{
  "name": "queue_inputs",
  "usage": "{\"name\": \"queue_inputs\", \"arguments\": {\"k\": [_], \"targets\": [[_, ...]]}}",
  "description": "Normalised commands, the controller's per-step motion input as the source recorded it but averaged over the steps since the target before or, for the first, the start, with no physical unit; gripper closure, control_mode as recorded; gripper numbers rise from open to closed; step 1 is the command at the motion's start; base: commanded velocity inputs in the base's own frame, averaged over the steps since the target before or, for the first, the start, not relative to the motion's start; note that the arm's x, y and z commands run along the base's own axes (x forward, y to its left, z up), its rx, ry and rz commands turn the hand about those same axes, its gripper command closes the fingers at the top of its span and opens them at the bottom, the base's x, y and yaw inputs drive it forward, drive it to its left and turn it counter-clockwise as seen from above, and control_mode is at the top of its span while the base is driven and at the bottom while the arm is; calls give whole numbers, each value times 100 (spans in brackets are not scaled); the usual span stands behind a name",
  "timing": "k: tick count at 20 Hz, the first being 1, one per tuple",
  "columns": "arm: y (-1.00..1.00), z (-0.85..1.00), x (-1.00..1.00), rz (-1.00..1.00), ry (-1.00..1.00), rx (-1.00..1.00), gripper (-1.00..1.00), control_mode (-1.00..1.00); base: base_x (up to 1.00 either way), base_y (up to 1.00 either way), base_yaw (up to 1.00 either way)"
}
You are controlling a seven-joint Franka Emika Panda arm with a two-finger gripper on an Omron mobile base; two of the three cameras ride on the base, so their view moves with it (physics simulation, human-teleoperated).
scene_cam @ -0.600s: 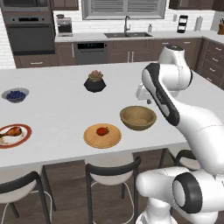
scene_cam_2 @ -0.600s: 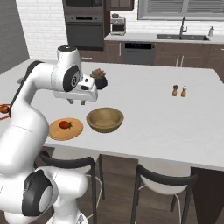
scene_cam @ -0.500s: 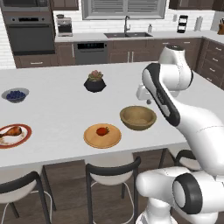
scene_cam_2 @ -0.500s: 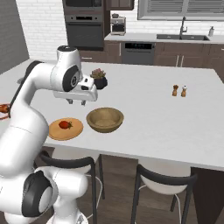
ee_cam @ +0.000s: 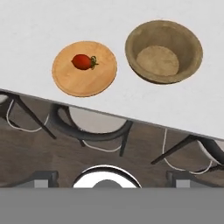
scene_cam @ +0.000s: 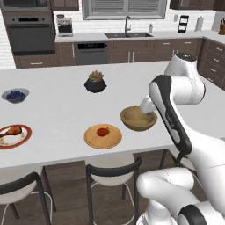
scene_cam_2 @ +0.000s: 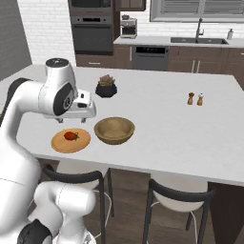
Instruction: Pick the chicken drumstick and tomato from their plates and place them in the bowl. Then put the bowl in the fridge.
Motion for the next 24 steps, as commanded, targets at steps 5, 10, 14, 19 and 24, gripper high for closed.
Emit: {"name": "queue_inputs", "arguments": {"k": [5,10,14,19,24], "targets": [[29,-19,-19,35,0,-12,-100,-100,0,0,0],[25,-26,0,42,0,-11,-100,-100,0,0,0],[33,-34,26,33,11,-8,-100,-100,0,0,0],[53,-28,62,19,20,-8,-100,-100,0,0,0],[50,-34,79,12,22,-8,-100,-100,0,0,0]]}}
